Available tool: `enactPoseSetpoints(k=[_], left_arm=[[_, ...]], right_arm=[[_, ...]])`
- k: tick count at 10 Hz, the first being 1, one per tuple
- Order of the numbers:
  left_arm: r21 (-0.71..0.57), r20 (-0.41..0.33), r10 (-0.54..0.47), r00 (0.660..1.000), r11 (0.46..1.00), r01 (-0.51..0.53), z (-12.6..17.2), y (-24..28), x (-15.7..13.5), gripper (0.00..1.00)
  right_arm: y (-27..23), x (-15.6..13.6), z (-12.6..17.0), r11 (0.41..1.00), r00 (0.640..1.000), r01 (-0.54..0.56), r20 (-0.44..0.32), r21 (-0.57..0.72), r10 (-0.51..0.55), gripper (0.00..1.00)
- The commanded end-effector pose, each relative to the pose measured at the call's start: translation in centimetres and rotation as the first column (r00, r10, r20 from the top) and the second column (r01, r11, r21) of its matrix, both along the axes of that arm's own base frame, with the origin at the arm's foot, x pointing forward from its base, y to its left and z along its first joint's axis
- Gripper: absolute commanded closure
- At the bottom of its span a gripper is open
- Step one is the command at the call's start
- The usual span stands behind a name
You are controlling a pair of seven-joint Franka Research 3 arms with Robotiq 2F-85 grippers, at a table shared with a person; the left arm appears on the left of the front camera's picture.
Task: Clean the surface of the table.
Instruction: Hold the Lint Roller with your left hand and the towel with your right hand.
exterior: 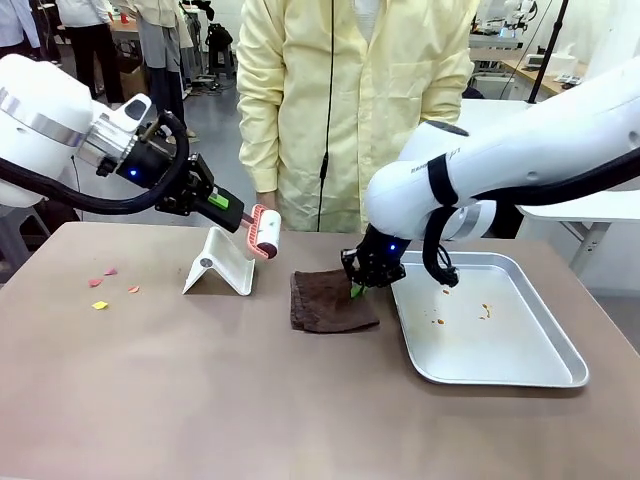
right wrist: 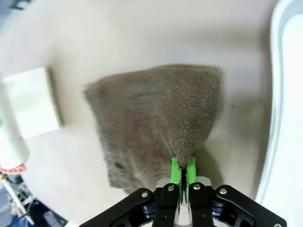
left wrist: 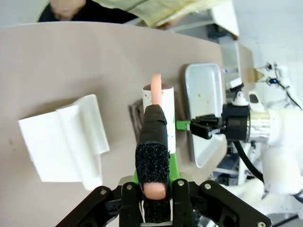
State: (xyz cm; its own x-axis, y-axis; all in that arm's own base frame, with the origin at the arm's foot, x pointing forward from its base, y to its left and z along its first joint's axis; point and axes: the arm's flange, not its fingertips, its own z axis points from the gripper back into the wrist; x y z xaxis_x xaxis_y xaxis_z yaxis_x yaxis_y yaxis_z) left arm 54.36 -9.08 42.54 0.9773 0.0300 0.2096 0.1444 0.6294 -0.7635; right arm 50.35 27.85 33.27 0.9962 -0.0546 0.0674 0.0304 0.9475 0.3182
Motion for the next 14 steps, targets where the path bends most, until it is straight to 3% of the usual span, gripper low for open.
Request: enactPoseSetpoints(k=[1, 2, 3, 4, 5, 7, 8, 10, 11, 12, 14], left_arm=[[-0.069, 0.043, -0.04, 0.998, 0.997, 0.043, 0.4, 2.0, -2.1, 1.0], [-0.078, 0.043, -0.022, 0.999, 0.997, 0.025, 0.8, 3.2, -3.1, 1.0], [-0.102, 0.058, -0.054, 0.997, 0.993, 0.06, 1.2, 4.5, -4.5, 1.0], [-0.146, 0.081, -0.05, 0.995, 0.987, 0.061, 1.5, 6.4, -6.1, 1.0], [-0.182, 0.091, 0.017, 0.996, 0.983, 0.0, 2.0, 8.4, -8.0, 1.0], [-0.327, 0.154, 0.006, 0.988, 0.944, 0.045, 2.8, 12.2, -13.2, 1.0], [-0.397, 0.129, 0.052, 0.99, 0.918, 0.004, 3.1, 13.8, -15.4, 1.0], [-0.456, 0.187, 0.062, 0.98, 0.889, 0.031, 2.7, 17.0, -18.5, 1.0], [-0.439, 0.175, 0.121, 0.977, 0.898, -0.033, 1.9, 18.0, -19.4, 1.0], [-0.467, 0.116, 0.199, 0.973, 0.876, -0.123, 0.3, 19.3, -21.8, 1.0], [-0.495, 0.106, 0.252, 0.962, 0.852, -0.169, -1.2, 21.4, -24.8, 1.0]], right_arm=[[-3.8, -3.4, 2.9, 0.967, 0.99, -0.116, 0.105, 0.225, 0.095, 1.0], [-5.3, -4.3, 4.2, 0.898, 0.972, -0.233, 0.109, 0.373, 0.207, 1.0], [-6.8, -5.1, 4.8, 0.844, 0.959, -0.285, 0.134, 0.455, 0.251, 1.0], [-8.3, -5.8, 5.2, 0.798, 0.959, -0.283, 0.138, 0.531, 0.248, 1.0], [-9.8, -6.7, 5.7, 0.762, 0.951, -0.308, 0.174, 0.569, 0.255, 1.0], [-13.7, -8.9, 7.2, 0.699, 0.962, -0.274, 0.195, 0.661, 0.193, 1.0], [-15.6, -9.9, 8.1, 0.664, 0.969, -0.247, 0.177, 0.706, 0.172, 1.0], [-20.0, -13.2, 9.2, 0.597, 0.982, -0.17, 0.184, 0.784, 0.038, 1.0], [-21.5, -15.7, 9.3, 0.601, 0.977, -0.155, 0.211, 0.784, -0.023, 1.0], [-23.7, -18.1, 9.2, 0.571, 0.971, -0.172, 0.236, 0.803, -0.04, 1.0], [-27.6, -22.4, 8.8, 0.52, 0.958, -0.155, 0.255, 0.84, -0.128, 1.0]])
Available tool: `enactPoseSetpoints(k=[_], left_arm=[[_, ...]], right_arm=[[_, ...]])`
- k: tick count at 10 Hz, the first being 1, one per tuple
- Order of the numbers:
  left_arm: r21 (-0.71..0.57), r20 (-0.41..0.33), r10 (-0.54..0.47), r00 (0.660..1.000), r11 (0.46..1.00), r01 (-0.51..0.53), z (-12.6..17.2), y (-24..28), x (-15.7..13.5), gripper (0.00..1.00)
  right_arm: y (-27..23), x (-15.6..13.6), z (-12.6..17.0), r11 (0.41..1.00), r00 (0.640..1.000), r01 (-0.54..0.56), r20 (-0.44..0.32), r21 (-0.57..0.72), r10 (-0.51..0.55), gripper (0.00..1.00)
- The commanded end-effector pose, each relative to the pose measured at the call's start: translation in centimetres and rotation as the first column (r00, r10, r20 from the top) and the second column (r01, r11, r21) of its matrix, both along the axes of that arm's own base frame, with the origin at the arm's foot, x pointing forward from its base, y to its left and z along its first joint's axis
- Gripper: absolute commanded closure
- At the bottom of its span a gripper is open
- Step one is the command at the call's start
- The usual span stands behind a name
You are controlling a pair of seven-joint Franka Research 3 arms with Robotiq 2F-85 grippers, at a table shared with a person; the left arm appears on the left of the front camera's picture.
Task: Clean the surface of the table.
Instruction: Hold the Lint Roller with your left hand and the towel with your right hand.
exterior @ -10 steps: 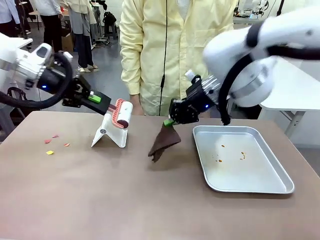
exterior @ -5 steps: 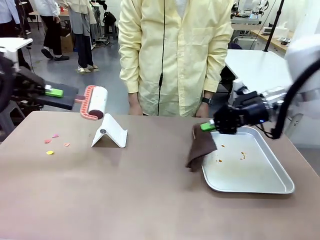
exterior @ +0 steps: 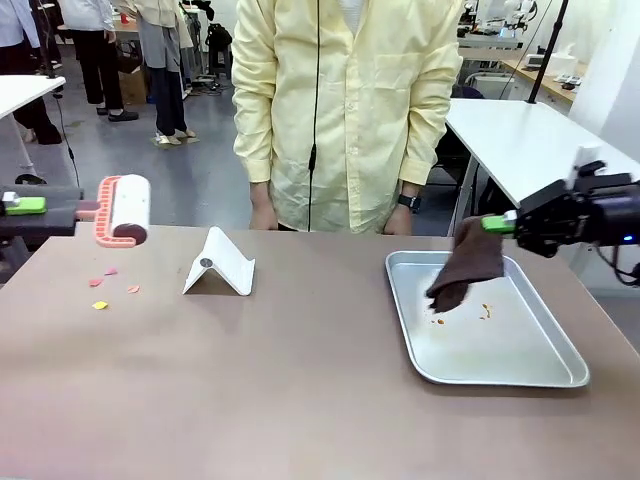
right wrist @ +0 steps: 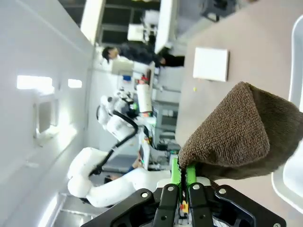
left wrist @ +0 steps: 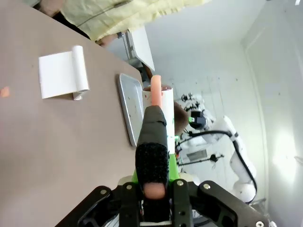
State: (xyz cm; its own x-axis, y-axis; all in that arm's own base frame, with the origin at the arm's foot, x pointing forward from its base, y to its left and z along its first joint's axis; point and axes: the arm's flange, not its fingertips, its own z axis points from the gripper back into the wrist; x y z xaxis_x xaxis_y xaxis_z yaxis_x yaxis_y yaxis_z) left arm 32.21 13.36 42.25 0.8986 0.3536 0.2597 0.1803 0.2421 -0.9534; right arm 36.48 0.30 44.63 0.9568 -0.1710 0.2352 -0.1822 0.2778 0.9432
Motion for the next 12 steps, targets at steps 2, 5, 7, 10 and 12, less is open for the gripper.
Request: enactPoseSetpoints(k=[2, 5, 7, 10, 12], left_arm=[[-0.063, -0.011, 0.091, 0.996, 0.994, -0.091, -1.3, 0.3, -3.3, 1.0], [-0.072, -0.068, 0.097, 0.993, 0.992, -0.101, -2.3, 0.0, -1.3, 1.0], [-0.042, -0.031, 0.092, 0.995, 0.995, -0.093, -1.4, 3.0, -1.0, 1.0], [-0.042, -0.031, 0.092, 0.995, 0.995, -0.093, -1.4, 3.0, -1.0, 1.0], [-0.042, -0.031, 0.092, 0.995, 0.995, -0.093, -1.4, 3.0, -1.0, 1.0]], right_arm=[[-2.0, -11.3, -3.6, 0.984, 0.994, 0.09, 0.055, 0.154, -0.099, 1.0], [-2.4, -11.9, -5.3, 0.972, 0.986, 0.142, 0.055, 0.187, -0.155, 1.0], [-8.0, -2.0, 0.5, 0.982, 0.993, 0.108, 0.018, 0.157, -0.113, 1.0], [-8.0, -2.0, 0.5, 0.982, 0.993, 0.108, 0.018, 0.157, -0.113, 1.0], [-8.0, -2.0, 0.5, 0.982, 0.993, 0.108, 0.018, 0.157, -0.113, 1.0]])
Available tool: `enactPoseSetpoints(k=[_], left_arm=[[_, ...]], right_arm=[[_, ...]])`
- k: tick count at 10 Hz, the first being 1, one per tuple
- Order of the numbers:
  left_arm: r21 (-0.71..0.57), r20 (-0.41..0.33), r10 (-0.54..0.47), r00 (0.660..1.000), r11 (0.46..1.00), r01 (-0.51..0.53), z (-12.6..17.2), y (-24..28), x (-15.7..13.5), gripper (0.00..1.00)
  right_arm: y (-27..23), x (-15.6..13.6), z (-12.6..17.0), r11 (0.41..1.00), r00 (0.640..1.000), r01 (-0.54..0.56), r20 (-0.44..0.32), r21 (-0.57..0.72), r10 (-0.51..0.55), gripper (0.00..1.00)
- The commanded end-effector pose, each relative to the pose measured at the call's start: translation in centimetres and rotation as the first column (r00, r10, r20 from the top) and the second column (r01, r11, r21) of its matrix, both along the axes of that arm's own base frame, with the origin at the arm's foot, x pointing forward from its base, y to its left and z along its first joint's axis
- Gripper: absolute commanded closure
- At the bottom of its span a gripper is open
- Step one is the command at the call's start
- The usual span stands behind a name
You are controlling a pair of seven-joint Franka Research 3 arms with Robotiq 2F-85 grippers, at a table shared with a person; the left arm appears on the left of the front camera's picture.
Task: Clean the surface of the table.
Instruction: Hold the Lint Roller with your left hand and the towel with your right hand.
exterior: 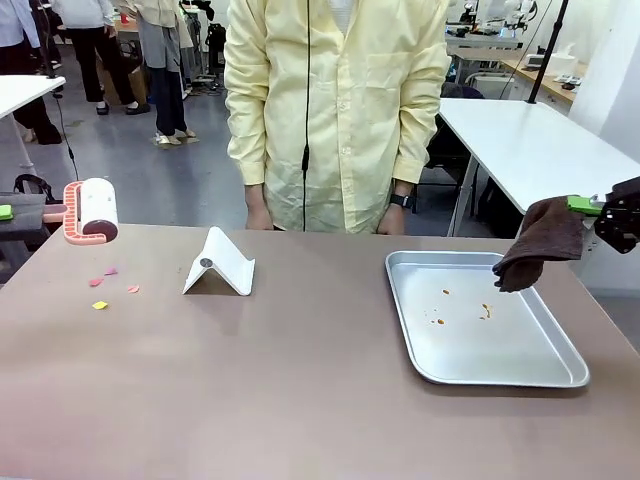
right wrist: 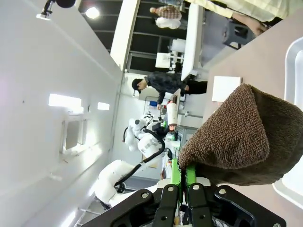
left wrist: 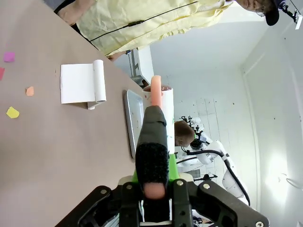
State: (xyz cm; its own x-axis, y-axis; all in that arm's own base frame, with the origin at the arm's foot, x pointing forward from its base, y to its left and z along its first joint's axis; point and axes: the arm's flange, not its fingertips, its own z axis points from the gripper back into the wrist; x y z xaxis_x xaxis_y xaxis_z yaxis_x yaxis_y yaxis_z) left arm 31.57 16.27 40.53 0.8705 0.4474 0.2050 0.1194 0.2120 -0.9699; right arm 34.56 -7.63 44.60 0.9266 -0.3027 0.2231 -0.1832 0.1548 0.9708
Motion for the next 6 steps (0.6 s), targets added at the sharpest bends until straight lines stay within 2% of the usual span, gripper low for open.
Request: enactPoseSetpoints(k=[1, 2, 3, 5, 6], left_arm=[[0.003, 0.012, -0.001, 1.0, 1.0, 0.001, 0.4, 0.1, -0.3, 1.0], [0.0, 0.0, 0.0, 1.0, 1.0, 0.0, 0.0, 0.0, 0.0, 0.78], [0.065, -0.009, -0.043, 0.999, 0.997, 0.043, 0.2, 0.3, 0.1, 0.78], [0.041, 0.008, -0.003, 1.0, 0.999, 0.003, 0.7, 4.0, -0.8, 0.78], [0.054, -0.021, 0.034, 0.999, 0.998, -0.033, 0.5, 5.0, -1.0, 0.78]], right_arm=[[-0.1, -0.1, 0.5, 1.0, 1.0, 0.008, 0.003, 0.009, -0.008, 1.0], [-0.1, -0.1, 0.5, 1.0, 1.0, 0.008, 0.003, 0.009, -0.008, 1.0], [-0.1, -0.1, 0.5, 1.0, 1.0, 0.008, 0.003, 0.009, -0.008, 1.0], [-0.1, -0.1, 0.5, 1.0, 1.0, 0.008, 0.003, 0.009, -0.008, 1.0], [-0.1, -0.1, 0.5, 1.0, 1.0, 0.008, 0.003, 0.009, -0.008, 1.0]])
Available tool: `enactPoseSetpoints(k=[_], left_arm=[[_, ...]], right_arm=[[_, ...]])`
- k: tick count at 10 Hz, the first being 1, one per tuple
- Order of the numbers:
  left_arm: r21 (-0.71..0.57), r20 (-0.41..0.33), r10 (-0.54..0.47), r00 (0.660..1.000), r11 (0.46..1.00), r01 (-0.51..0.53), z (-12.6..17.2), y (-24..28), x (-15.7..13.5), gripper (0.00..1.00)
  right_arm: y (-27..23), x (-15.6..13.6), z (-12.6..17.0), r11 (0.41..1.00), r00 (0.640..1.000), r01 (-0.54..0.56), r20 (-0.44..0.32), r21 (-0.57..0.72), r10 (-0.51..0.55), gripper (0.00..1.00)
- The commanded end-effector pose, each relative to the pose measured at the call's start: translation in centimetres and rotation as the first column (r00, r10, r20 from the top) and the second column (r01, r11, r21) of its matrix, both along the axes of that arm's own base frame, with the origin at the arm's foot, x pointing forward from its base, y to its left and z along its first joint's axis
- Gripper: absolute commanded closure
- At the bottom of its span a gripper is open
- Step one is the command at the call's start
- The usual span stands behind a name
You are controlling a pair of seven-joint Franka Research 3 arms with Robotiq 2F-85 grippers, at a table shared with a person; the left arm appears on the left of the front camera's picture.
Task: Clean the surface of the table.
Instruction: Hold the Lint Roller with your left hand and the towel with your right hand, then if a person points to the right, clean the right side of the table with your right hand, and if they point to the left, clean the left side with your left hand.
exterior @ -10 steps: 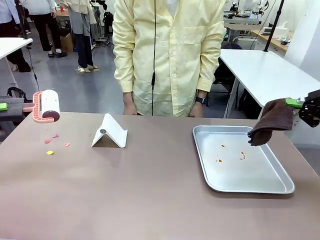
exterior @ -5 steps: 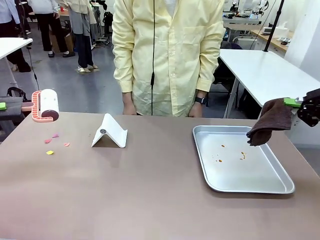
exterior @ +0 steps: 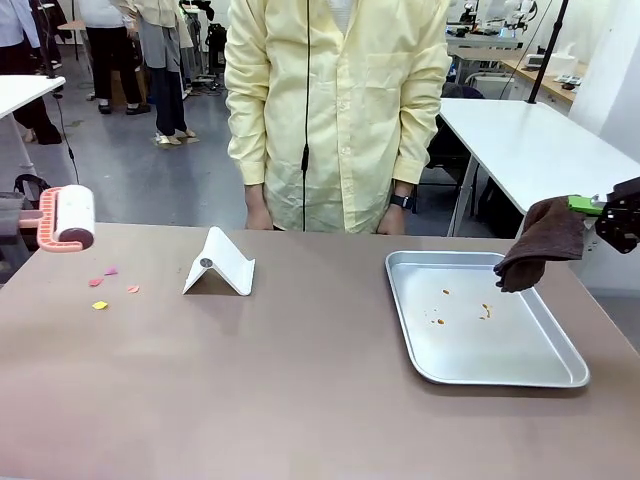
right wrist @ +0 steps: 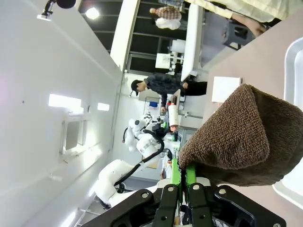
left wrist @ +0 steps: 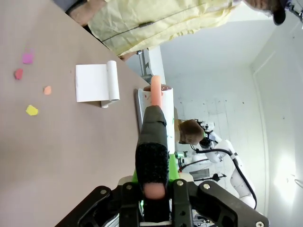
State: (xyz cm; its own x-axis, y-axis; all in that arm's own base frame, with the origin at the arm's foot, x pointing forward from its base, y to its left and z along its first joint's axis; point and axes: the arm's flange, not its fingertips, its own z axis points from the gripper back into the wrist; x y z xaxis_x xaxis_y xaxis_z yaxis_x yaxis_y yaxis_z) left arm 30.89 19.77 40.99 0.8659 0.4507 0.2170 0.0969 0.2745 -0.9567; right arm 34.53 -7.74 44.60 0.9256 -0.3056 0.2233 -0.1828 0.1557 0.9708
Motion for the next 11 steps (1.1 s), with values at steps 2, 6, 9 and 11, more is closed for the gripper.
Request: enactPoseSetpoints(k=[2, 6, 9, 11], left_arm=[[-0.01, 0.005, -0.026, 1.0, 1.0, 0.026, -0.08, -1.66, 0.42, 0.78], [-0.01, 0.005, -0.026, 1.0, 1.0, 0.026, -0.08, -1.66, 0.42, 0.78], [-0.01, 0.005, -0.026, 1.0, 1.0, 0.026, -0.08, -1.66, 0.42, 0.78], [-0.01, 0.005, -0.026, 1.0, 1.0, 0.026, -0.08, -1.66, 0.42, 0.78]], right_arm=[[0.01, -0.08, 0.53, 1.0, 1.0, 0.005, 0.003, 0.009, -0.005, 1.0], [0.01, -0.08, 0.53, 1.0, 1.0, 0.005, 0.003, 0.009, -0.005, 1.0], [0.01, -0.08, 0.53, 1.0, 1.0, 0.005, 0.003, 0.009, -0.005, 1.0], [0.01, -0.08, 0.53, 1.0, 1.0, 0.005, 0.003, 0.009, -0.005, 1.0]])
